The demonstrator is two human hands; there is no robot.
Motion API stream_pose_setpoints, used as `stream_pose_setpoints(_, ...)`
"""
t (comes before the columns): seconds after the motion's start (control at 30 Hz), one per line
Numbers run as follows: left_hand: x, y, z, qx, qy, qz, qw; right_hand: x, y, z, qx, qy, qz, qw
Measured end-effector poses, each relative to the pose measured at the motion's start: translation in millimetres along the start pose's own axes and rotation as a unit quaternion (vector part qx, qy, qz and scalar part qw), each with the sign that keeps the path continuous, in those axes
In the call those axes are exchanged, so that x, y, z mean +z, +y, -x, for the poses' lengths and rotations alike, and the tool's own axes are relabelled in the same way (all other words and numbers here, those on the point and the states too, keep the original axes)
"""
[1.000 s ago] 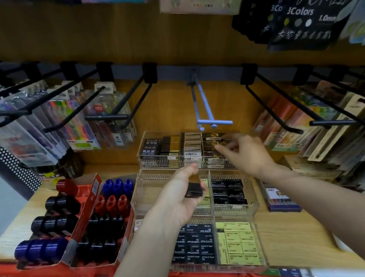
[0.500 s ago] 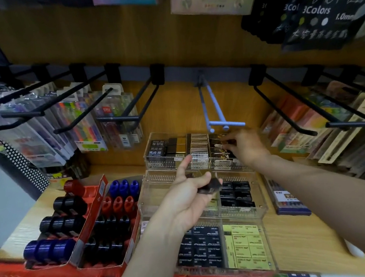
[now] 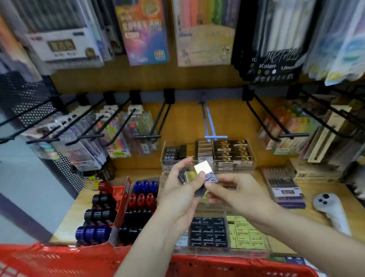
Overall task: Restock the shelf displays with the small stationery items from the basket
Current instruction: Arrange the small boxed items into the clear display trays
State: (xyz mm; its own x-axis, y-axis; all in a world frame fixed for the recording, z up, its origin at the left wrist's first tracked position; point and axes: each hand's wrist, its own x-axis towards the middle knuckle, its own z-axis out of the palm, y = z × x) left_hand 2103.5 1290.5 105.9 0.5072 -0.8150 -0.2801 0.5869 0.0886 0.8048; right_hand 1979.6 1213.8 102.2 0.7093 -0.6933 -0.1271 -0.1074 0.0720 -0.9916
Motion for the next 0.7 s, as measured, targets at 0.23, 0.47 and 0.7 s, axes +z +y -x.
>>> stream_pose_setpoints(0.23, -14.1, 4.8, 61.0, 0.027, -0.053, 0.068, 0.996, 30.7, -18.2, 50.3, 0.005, 0.043, -0.061, 0.997)
stream_pose_setpoints(0.47, -21.3, -0.1, 81.5, 0.068, -0.034, -0.079, 0.994, 20.6, -11.6, 67.5, 0.055, 0.059, -0.054, 0.995)
stream_pose_setpoints(0.7, -18.7, 2.4, 77.3, 0.067, 0.001, -0.096, 0.993, 15.1, -14.5, 67.1, 0.022, 0.039, -0.004, 0.999)
